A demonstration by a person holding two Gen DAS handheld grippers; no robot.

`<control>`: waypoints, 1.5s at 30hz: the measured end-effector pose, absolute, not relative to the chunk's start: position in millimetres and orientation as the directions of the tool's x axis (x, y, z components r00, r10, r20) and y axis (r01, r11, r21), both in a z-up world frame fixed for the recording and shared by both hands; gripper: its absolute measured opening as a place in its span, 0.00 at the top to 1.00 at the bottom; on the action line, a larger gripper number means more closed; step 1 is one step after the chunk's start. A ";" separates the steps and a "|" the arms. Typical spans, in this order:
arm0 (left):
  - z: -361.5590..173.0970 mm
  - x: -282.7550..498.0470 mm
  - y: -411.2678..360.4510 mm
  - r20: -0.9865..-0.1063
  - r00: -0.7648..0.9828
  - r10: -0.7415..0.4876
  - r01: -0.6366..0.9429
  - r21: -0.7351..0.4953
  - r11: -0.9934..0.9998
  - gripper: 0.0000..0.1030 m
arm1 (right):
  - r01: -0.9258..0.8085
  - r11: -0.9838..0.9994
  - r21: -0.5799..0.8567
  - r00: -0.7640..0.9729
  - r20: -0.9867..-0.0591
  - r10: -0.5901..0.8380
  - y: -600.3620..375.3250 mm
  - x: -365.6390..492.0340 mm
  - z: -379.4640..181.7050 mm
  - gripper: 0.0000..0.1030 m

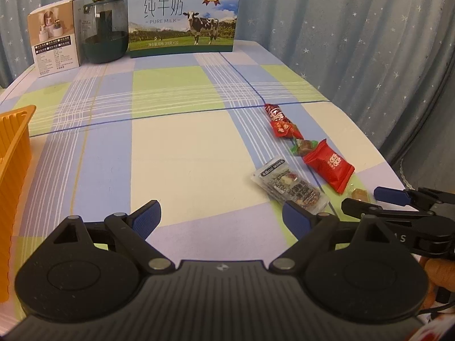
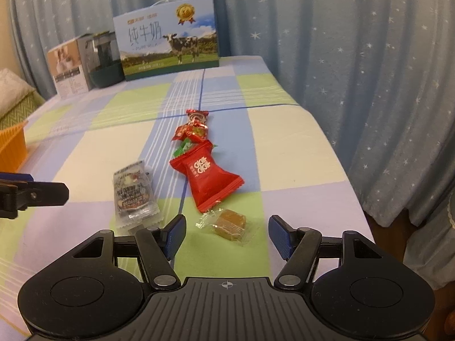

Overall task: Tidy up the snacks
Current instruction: 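Move both open tools back toward the remaining snacks, then grasp the clear packet with the left tool while the right tool grasps the brown candy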

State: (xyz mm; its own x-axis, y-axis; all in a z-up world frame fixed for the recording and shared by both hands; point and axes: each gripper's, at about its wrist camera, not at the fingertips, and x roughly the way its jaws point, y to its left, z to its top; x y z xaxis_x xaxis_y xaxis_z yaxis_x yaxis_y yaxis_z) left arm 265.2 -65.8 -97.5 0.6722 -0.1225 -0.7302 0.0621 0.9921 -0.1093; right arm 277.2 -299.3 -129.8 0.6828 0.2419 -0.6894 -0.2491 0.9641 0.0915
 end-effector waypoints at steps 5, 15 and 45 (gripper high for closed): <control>-98.8 266.1 -66.8 -0.731 0.670 -0.129 0.067 -0.114 0.991 0.12 | -0.254 0.965 0.067 0.695 -0.681 0.230 -296.5 278.5 -132.5 0.47; -101.0 272.7 -82.7 -0.721 0.670 -0.174 0.095 -0.149 0.984 0.12 | -0.261 0.964 0.041 0.696 -0.684 0.218 -298.0 270.7 -132.1 0.63; -128.5 296.9 -121.9 -0.771 0.622 -0.138 0.168 -0.041 0.985 0.63 | -0.187 0.977 0.099 0.695 -0.690 0.203 -308.3 257.1 -122.0 0.64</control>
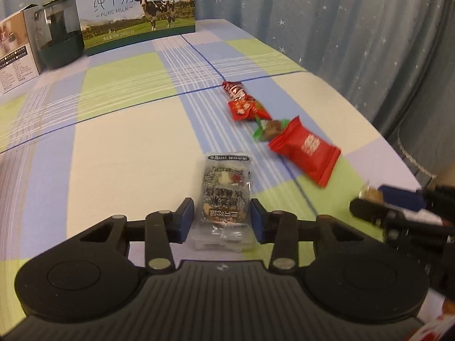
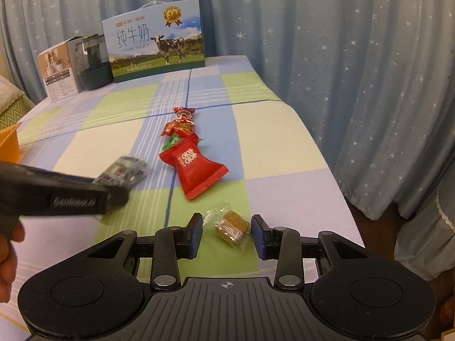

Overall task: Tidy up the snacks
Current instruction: 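Grasp the clear packet with the left tool while the right tool grasps the brown candy, then carry the clear packet and brown candy to the orange tray and release both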

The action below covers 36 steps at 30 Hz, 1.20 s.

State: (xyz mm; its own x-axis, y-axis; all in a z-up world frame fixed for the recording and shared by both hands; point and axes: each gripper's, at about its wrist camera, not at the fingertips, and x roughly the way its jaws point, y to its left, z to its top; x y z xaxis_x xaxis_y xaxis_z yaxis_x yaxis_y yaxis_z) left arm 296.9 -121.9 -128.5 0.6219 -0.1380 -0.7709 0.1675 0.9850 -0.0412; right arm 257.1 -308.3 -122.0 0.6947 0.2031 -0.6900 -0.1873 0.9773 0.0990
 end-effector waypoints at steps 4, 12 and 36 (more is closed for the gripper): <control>-128.9 291.8 -115.9 -0.764 0.632 -0.130 0.177 -0.022 0.984 0.64 | -0.192 0.976 0.103 0.692 -0.691 0.209 -303.8 256.1 -121.3 0.64; -128.1 271.0 -94.0 -0.733 0.661 -0.161 0.173 -0.060 0.983 0.65 | -0.193 0.976 0.104 0.692 -0.691 0.211 -301.6 253.7 -116.1 0.64; -71.8 215.6 -48.4 -0.709 0.691 -0.139 0.118 -0.079 0.990 0.68 | -0.245 0.961 0.128 0.714 -0.647 0.268 -263.6 221.9 -56.2 0.64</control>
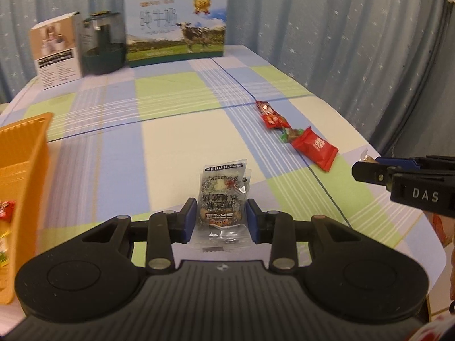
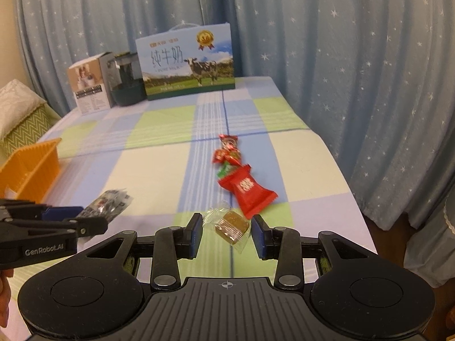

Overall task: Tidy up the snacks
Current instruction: 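Carry the clear packet and brown candy to the orange tray and release both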

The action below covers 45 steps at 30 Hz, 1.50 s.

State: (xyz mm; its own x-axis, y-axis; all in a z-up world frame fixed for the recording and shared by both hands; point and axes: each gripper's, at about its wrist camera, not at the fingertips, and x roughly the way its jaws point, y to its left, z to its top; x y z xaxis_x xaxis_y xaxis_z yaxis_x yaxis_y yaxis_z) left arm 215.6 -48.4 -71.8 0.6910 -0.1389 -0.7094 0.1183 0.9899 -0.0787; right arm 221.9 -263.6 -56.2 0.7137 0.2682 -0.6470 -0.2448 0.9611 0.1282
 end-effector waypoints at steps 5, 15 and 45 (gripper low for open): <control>-46.8 195.0 -25.0 -0.687 0.719 -0.105 0.062 -0.087 0.994 0.68 | -0.294 0.946 0.134 0.722 -0.617 0.312 -242.1 209.7 -32.0 0.64; -4.3 147.4 34.6 -0.649 0.761 -0.020 -0.057 -0.098 0.994 0.68 | -0.409 0.898 0.163 0.698 -0.578 0.423 -178.0 183.1 -2.6 0.64; -0.5 115.6 211.8 -0.676 0.716 0.176 -0.304 -0.075 0.950 0.68 | -0.668 0.708 0.229 0.484 -0.589 0.647 32.5 200.7 -19.0 0.64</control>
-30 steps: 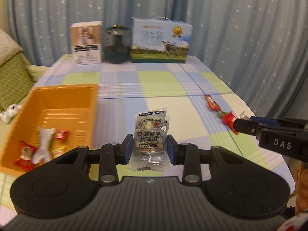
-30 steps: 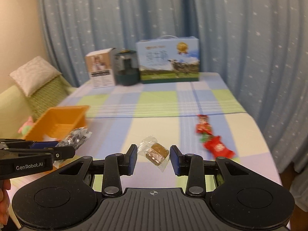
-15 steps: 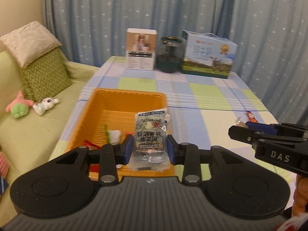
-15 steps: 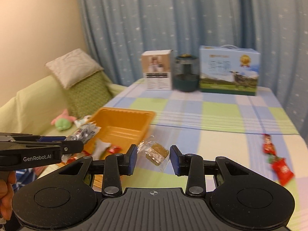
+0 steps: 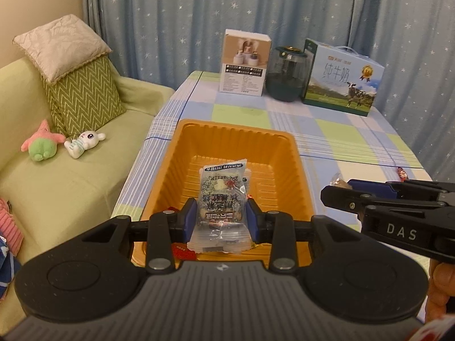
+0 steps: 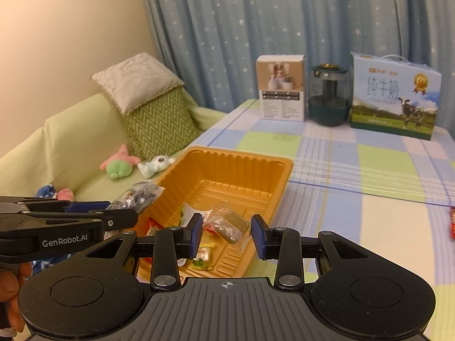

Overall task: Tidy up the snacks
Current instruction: 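Carry the clear packet and brown candy to the orange tray and release both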

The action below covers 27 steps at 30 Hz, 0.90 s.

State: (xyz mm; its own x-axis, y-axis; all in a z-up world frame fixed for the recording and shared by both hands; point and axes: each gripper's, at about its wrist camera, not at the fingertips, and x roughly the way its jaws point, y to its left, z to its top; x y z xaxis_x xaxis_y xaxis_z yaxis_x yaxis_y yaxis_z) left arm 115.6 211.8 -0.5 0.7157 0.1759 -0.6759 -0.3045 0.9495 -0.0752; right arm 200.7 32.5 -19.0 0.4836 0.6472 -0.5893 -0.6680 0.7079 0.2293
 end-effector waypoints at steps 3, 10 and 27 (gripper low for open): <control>-8.0 123.6 217.0 -0.685 0.708 0.170 -0.300 -0.073 0.951 0.68 | -0.665 0.708 0.239 0.473 -0.598 0.647 39.2 206.9 -25.8 0.64; -22.2 140.1 226.4 -0.703 0.695 0.150 -0.293 -0.087 0.952 0.57 | -0.658 0.710 0.251 0.463 -0.608 0.644 47.5 216.6 -34.6 0.64; -17.2 113.8 242.8 -0.691 0.690 0.216 -0.361 -0.069 0.930 0.57 | -0.669 0.659 0.344 0.400 -0.581 0.709 55.4 215.9 -33.9 0.44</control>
State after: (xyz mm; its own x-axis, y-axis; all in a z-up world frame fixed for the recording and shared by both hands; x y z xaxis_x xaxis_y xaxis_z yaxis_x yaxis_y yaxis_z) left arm 113.8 242.8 -17.2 0.6898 0.2162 -0.6910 -0.3610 0.9300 -0.0694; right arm 215.9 55.4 -33.9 0.3996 0.7091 -0.5810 -0.6686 0.6590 0.3445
